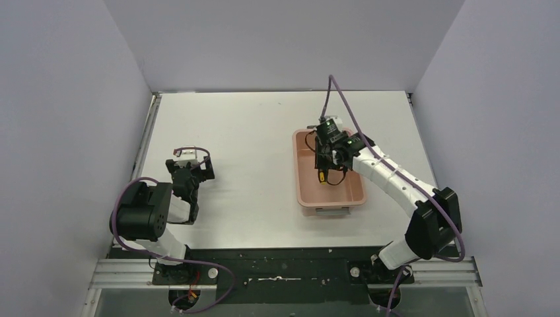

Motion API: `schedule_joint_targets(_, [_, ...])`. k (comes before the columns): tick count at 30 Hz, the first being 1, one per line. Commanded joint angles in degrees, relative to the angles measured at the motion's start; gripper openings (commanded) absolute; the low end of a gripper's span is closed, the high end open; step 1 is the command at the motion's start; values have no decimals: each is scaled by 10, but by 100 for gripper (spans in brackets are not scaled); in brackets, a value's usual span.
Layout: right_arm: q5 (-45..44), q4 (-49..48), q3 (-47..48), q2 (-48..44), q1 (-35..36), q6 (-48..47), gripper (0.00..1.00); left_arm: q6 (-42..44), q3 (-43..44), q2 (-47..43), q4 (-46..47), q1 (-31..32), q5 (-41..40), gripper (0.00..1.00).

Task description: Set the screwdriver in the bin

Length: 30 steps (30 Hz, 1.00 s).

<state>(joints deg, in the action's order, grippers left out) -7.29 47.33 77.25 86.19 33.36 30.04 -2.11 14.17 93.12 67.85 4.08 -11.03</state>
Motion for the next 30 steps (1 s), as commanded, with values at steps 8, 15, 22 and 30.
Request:
schedule_joint_targets(8, [-9, -183, -192, 31, -4, 39, 0, 4, 4, -8, 14, 0, 6, 97])
schedule_joint_targets(15, [-14, -208, -215, 80, -8, 41, 9, 4, 4, -8, 13, 0, 6, 97])
schedule_joint_targets(22, [-19, -176, -193, 70, -7, 46, 44, 4, 4, -8, 14, 1, 6, 97])
schedule_joint_targets(30, [-37, -108, -117, 8, -2, 30, 68, 4, 4, -8, 13, 0, 5, 97])
